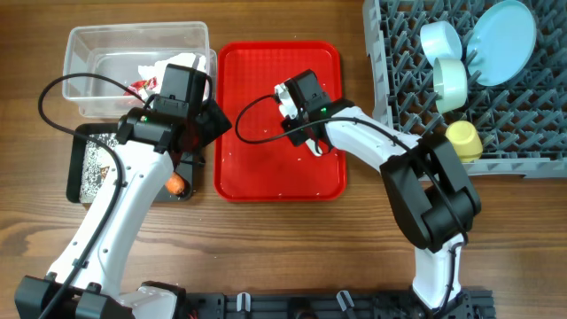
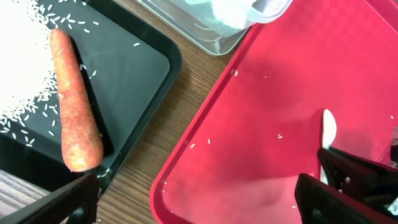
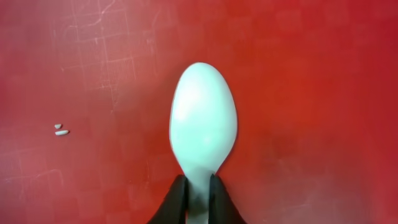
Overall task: Sort waste into correct bins and load items into the dishwasher rack
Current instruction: 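Reach the right gripper to the white spoon and grasp it, then carry the white spoon into the dish rack and release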
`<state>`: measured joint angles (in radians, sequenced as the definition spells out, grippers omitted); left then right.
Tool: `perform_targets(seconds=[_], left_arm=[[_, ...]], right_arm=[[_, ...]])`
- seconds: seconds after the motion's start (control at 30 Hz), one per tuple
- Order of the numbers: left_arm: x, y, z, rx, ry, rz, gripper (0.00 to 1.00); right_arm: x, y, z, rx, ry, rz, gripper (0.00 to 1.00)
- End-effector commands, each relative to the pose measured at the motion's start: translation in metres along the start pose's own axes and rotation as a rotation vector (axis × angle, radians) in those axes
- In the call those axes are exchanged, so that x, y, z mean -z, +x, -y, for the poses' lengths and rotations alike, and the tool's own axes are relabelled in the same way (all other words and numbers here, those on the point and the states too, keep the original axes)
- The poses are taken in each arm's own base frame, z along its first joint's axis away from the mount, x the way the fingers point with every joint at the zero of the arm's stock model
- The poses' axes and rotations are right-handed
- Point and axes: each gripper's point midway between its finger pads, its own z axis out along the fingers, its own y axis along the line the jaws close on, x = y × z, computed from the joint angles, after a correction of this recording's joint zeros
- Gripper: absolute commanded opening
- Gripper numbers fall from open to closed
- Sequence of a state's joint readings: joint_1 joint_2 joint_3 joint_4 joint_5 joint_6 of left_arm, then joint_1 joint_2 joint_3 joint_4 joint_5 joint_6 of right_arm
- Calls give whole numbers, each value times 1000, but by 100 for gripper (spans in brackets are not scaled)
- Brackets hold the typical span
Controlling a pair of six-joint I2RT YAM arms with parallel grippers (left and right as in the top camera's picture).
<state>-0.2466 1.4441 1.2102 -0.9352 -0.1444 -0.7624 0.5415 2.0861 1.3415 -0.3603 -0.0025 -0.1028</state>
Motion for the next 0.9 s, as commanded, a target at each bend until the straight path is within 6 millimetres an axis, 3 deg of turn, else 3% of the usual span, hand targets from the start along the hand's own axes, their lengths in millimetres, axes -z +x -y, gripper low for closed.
perform_targets(seconds=[0.0, 0.17, 0.43, 0.47, 0.63, 0.67, 0.7, 0.77, 0.87], left_arm=[[-3, -2, -2, 6, -14, 6, 100], [-3, -2, -2, 6, -14, 6, 100], [-3, -2, -2, 6, -14, 6, 100], [-3, -2, -2, 6, -14, 6, 100], [-3, -2, -2, 6, -14, 6, 100], [-3, -2, -2, 6, -14, 6, 100], [-3, -2, -2, 6, -14, 6, 100], [-3, -2, -2, 6, -14, 6, 100], [-3, -2, -2, 6, -14, 6, 100]], right_arm=[[-29, 57, 6, -22, -1, -178, 4], [14, 30, 24, -54, 22, -97, 4], [111, -23, 66, -144, 86, 144, 4], [116, -25, 69, -149, 90, 156, 4], [113, -27, 69, -156, 90, 163, 4], [109, -29, 69, -163, 85, 168, 11], [97, -34, 64, -170, 49, 184, 39], [71, -39, 58, -164, -5, 201, 55], [24, -37, 46, -125, -86, 205, 59]])
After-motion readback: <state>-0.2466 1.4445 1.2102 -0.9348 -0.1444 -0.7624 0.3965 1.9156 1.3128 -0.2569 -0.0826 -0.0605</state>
